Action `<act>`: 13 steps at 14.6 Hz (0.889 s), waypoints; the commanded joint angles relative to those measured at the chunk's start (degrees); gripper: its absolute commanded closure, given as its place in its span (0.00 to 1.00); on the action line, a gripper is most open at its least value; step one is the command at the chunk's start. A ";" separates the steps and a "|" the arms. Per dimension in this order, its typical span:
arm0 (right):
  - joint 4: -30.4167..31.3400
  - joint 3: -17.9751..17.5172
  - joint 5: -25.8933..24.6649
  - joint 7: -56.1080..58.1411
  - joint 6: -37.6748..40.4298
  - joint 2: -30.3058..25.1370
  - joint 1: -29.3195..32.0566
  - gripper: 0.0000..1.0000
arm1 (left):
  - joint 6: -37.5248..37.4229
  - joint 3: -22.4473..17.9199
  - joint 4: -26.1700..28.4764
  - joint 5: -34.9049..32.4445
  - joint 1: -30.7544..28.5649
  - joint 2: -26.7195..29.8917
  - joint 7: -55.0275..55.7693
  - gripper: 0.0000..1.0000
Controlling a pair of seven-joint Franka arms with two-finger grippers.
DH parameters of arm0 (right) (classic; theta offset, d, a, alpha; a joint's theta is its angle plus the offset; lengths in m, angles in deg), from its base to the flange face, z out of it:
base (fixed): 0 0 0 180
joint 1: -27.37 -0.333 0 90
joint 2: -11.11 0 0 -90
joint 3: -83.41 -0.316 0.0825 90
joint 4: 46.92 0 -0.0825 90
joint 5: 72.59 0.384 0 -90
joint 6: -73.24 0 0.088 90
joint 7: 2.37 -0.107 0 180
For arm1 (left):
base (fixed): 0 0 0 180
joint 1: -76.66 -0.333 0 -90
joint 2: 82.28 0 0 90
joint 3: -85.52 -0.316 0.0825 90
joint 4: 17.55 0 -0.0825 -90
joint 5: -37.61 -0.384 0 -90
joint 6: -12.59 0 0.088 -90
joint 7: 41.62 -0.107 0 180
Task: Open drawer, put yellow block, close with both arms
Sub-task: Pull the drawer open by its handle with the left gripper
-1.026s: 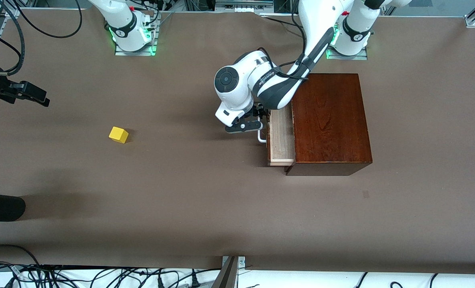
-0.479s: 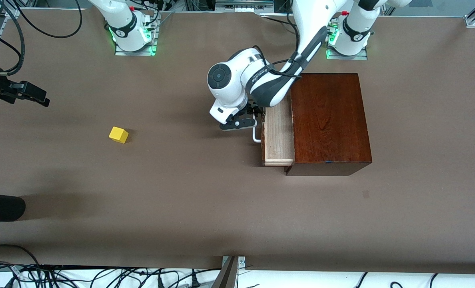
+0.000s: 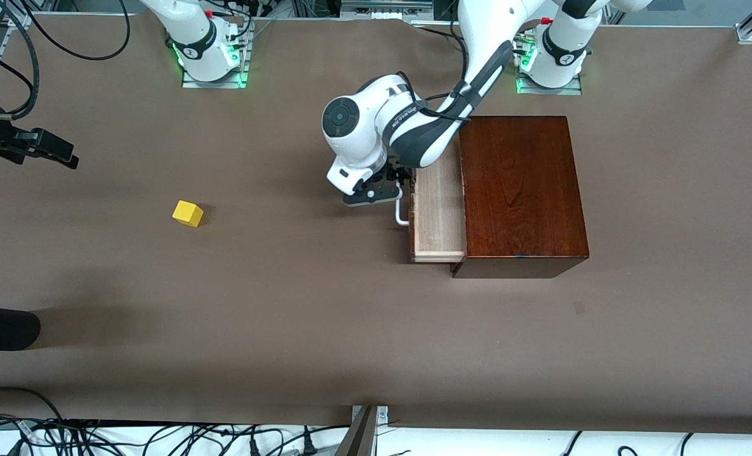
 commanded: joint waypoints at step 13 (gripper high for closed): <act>-0.23 -0.84 -0.63 -0.71 -0.09 -0.11 0.82 0.00 | -2.57 1.92 -5.66 3.59 1.83 -1.27 -2.07 0.00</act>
